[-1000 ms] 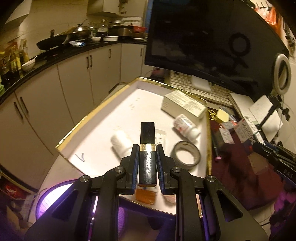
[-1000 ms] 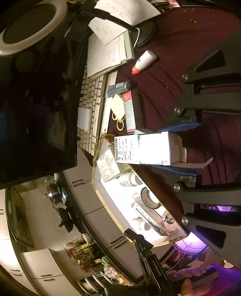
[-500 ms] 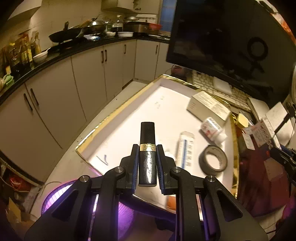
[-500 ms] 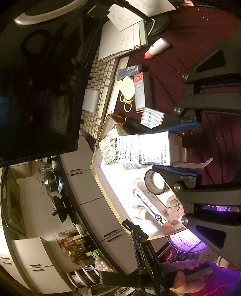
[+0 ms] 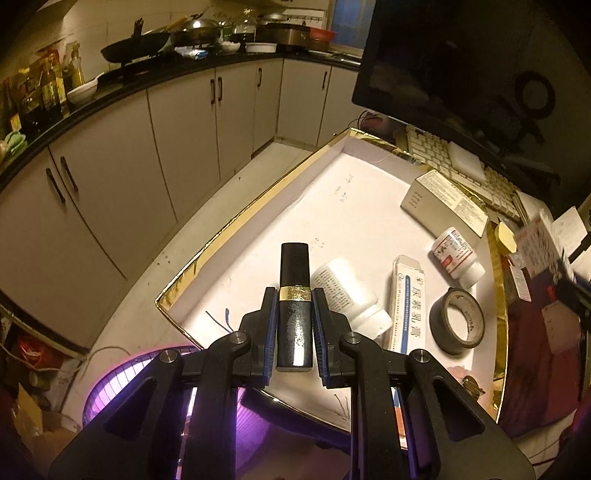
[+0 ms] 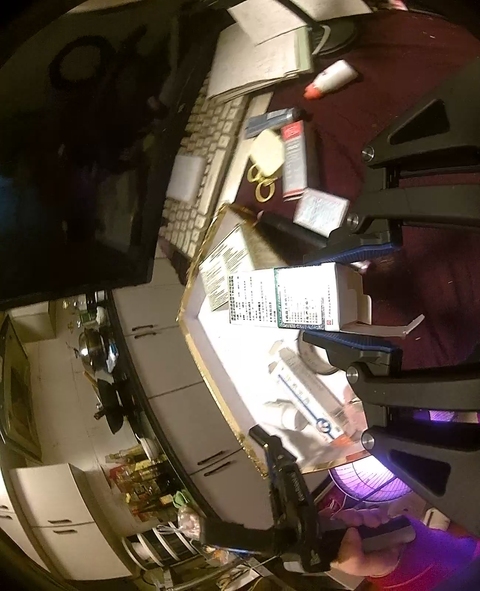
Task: Organize objects
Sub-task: 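Carry the lipstick and medicine box over the tray with both tools, then open both tools to drop the lipstick and box into the tray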
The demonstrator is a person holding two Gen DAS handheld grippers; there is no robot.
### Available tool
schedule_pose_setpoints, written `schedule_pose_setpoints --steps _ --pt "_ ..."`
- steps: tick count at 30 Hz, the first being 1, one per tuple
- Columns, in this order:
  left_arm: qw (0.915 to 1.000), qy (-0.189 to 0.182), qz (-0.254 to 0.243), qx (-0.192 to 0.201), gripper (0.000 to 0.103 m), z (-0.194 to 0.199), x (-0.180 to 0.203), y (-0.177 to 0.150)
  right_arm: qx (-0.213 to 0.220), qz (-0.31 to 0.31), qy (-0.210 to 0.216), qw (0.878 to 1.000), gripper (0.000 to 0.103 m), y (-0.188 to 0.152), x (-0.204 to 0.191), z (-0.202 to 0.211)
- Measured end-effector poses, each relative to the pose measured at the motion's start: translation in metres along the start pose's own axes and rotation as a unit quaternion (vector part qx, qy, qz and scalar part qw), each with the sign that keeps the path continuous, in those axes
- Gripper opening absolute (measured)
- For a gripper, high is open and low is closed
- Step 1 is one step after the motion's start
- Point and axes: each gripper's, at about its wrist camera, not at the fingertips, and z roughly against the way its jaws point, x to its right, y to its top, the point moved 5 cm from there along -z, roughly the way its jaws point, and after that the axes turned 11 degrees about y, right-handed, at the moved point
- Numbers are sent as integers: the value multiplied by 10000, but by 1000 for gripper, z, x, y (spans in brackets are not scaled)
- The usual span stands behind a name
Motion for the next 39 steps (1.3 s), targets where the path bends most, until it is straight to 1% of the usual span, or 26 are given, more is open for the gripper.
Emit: schedule_pose_setpoints --steps 5,9,13,17,28,35,39 --pt "10000 33 2 -88 17 -4 0 0 -31 150 228 9996 33 24 -9 -21" --pt "9999 62 -27 -120 17 -6 0 0 -191 175 431 9987 33 40 -14 -47" --pt "9999 84 -49 -140 17 -7 2 1 -393 224 557 9974 33 50 -21 -78" --pt "9998 100 -86 -147 17 -8 3 0 -495 261 596 9966 33 56 -25 -100" --pt "9996 138 -157 -208 17 -15 7 0 -746 271 628 9949 33 60 -28 -140" --pt "9992 243 -246 -204 17 -17 11 0 -871 165 515 9947 33 52 -17 -154" --pt "9993 242 -181 -224 17 -17 9 1 -859 41 426 9954 34 52 -6 -155"
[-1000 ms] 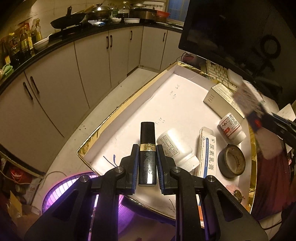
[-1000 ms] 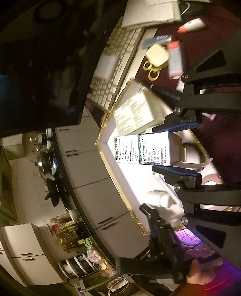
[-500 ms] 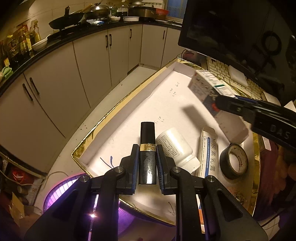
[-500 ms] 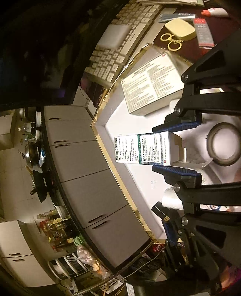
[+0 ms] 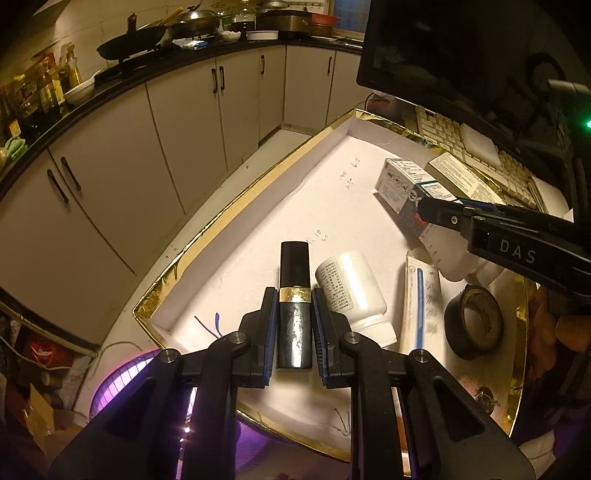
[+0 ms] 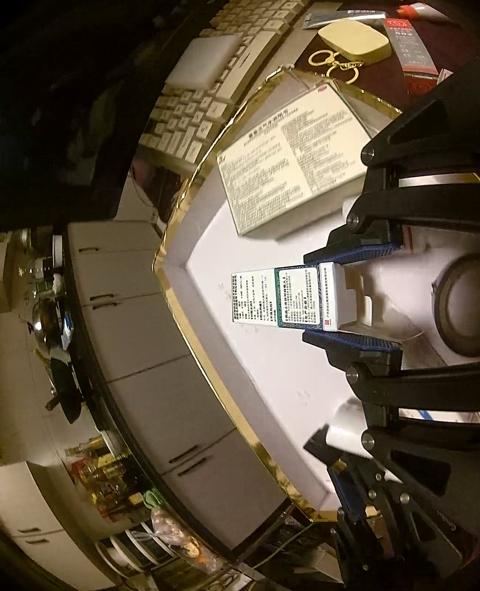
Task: Organize objects
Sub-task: 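Open both tools to drop the lipstick and box into the tray, then grasp the small white box with the left tool while the right tool grasps the black marker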
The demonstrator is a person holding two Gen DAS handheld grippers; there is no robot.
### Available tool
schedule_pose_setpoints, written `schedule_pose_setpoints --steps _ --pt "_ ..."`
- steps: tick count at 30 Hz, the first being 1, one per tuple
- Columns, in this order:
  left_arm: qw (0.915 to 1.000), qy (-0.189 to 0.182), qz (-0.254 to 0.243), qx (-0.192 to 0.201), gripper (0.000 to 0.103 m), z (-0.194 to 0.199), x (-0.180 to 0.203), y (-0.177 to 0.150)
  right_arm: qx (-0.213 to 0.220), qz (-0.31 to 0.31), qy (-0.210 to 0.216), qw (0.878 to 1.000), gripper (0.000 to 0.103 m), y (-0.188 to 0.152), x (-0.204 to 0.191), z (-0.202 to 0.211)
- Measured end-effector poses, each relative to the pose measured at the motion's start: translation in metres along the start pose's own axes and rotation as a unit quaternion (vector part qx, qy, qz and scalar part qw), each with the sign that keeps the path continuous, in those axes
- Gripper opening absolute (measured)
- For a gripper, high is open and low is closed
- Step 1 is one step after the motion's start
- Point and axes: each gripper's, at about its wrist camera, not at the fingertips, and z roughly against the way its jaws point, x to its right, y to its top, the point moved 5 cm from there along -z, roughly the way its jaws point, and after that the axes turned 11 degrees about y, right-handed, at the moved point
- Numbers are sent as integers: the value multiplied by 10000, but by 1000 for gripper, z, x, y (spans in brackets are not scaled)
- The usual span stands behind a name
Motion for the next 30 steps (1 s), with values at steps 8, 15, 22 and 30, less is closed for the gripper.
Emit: schedule_pose_setpoints --steps 8,15,22,30 --pt "9999 -89 47 40 28 5 1 -2 137 -51 -9 9999 41 -2 5 5" --pt "9976 -492 252 408 49 34 -1 0 689 -123 281 9972 68 -9 -1 51" --pt "9909 -1051 -90 837 64 77 36 -2 1508 -698 138 9860 79 -60 37 141" --pt "9739 -1560 -1310 999 64 112 140 -22 1862 -1634 -246 9685 80 -123 92 188"
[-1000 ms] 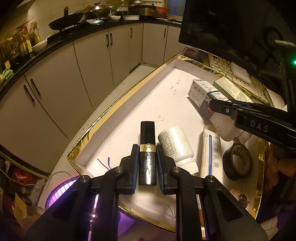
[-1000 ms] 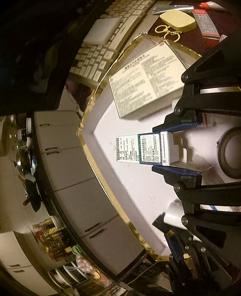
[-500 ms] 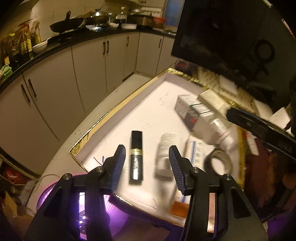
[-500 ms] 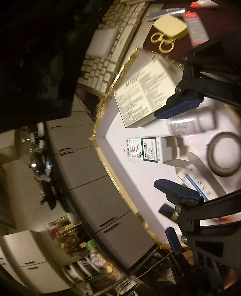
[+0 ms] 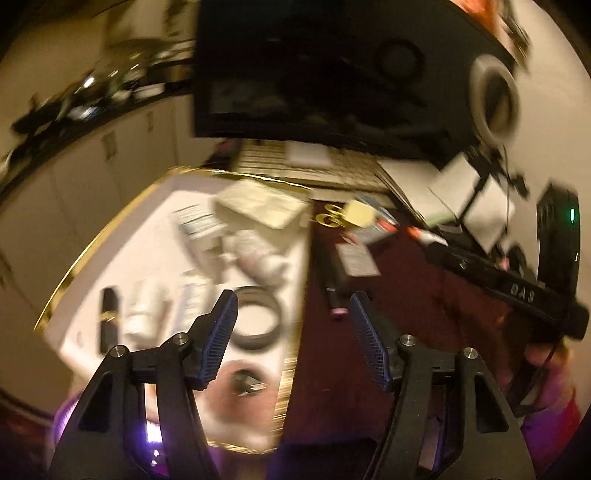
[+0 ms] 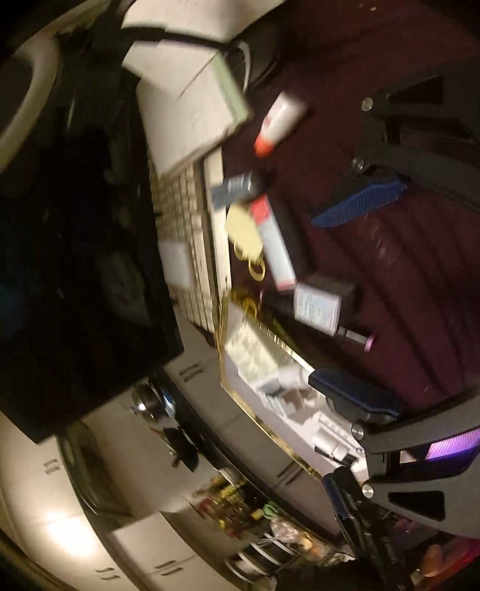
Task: Organize objects
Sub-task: 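Grasp the small white box with the left tool while the right tool grasps the black marker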
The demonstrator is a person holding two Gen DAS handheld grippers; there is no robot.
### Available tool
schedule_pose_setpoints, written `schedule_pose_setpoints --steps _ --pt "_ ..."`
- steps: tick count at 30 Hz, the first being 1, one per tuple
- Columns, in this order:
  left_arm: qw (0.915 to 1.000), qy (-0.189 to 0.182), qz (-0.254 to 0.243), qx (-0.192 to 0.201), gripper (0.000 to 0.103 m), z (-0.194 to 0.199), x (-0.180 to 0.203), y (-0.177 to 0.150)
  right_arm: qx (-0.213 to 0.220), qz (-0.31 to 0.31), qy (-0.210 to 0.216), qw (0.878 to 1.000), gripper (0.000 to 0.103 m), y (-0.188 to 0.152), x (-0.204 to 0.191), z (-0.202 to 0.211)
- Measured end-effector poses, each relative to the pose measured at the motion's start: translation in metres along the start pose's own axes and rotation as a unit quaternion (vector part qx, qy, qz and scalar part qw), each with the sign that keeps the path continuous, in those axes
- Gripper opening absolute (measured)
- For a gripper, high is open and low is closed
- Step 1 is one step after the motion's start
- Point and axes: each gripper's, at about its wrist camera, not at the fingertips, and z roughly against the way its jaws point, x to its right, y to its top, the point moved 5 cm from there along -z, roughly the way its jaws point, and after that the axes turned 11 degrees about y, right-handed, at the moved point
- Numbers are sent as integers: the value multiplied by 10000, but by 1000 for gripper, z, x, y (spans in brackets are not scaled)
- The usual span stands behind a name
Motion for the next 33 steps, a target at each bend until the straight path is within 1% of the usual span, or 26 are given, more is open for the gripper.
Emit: schedule_pose_setpoints --steps 4,7,9,12,16,17,18,19,20,21,23,25,29,33 --pt "9992 -46 -345 -187 63 -21 35 0 85 -154 -44 9998 80 -2 17 11" --pt "9984 -109 -343 -435 62 -45 50 5 143 -243 -23 9996 80 -2 29 17" --pt "9980 -164 -338 -513 62 -57 58 11 162 -302 -16 9994 80 -4 34 20" --pt "9974 -73 -474 -541 62 -74 73 19 169 -402 25 9990 80 -8 44 23" --pt "9958 140 -570 -702 62 -97 84 24 191 -485 23 9986 80 -10 52 28" --pt "9956 156 -548 -737 61 -101 85 24 200 -497 20 9986 80 -10 54 29" --pt "9954 172 -512 -789 56 -105 85 24 214 -504 13 9985 80 -10 55 31" --pt "9950 198 -482 -856 43 -110 85 24 220 -506 5 9985 80 -10 56 32" --pt "9943 212 -465 -933 36 -115 85 23 225 -510 -1 9984 80 -10 57 33" --pt "9942 222 -433 -959 35 -118 84 23 229 -512 -2 9984 80 -10 57 34" --pt "9946 256 -416 -913 35 -117 83 22 226 -518 -18 9984 80 -10 59 34" --pt "9954 185 -383 -862 35 -111 82 20 217 -541 -35 9983 80 -11 60 34" --pt "9972 19 -237 -715 35 -82 68 13 202 -534 -95 9983 80 -12 60 32" --pt "9980 -107 105 -614 35 -52 42 4 108 -422 -117 9990 79 -15 52 23"
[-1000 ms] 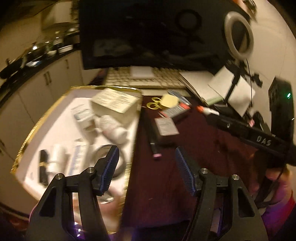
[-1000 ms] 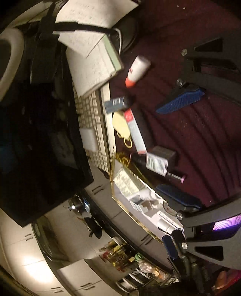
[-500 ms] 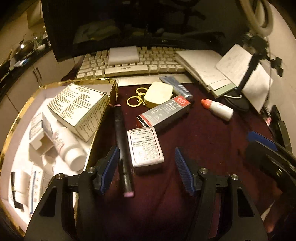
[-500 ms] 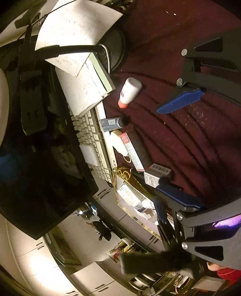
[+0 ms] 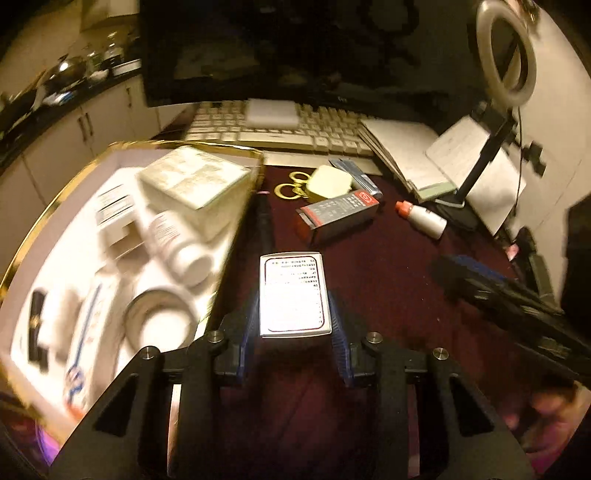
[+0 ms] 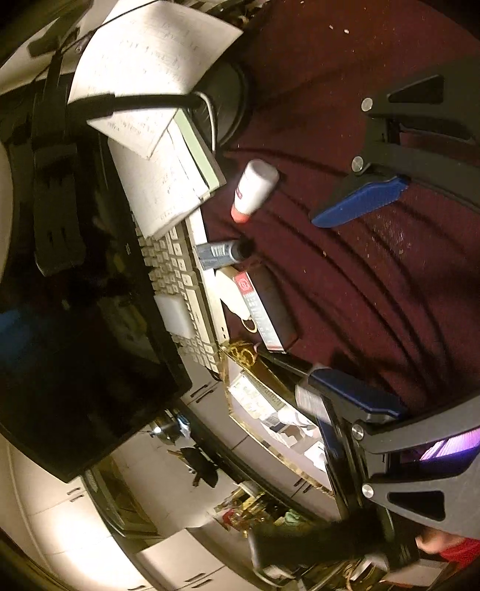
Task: Organize objects
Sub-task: 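Grasp the small white box with the left tool while the right tool grasps the black marker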
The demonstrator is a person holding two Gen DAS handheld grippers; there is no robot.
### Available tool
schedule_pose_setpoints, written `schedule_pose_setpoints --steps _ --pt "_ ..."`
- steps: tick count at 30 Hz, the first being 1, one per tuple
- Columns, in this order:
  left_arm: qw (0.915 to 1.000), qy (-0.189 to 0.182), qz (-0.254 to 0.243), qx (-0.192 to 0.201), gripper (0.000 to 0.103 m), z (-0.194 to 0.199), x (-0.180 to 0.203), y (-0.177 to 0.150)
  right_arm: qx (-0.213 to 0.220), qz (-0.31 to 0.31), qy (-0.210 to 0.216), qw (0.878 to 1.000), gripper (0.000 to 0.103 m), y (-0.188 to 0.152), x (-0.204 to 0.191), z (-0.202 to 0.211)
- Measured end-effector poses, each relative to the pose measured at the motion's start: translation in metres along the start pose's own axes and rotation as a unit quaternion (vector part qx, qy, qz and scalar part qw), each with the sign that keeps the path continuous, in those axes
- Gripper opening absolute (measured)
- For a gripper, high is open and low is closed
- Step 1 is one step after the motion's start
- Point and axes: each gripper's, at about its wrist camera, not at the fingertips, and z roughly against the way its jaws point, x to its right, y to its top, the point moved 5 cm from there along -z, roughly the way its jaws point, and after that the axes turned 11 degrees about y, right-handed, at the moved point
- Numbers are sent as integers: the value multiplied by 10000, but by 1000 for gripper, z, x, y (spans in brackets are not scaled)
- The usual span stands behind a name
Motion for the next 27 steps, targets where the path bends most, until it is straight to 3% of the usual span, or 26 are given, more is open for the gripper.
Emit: schedule_pose_setpoints --steps 4,11,21,27 --pt "9993 11 322 182 35 24 -29 -3 -293 171 140 9993 79 -5 -22 -24" --pt "9975 41 618 333 35 41 -61 -3 -1000 723 45 9923 41 -14 -68 -88" --pt "9945 44 1015 237 35 38 -93 -9 -1420 836 -235 9861 23 -12 -75 -148" --pt "9938 46 1078 283 35 41 -104 -10 -1646 989 -406 9806 16 -13 -69 -135"
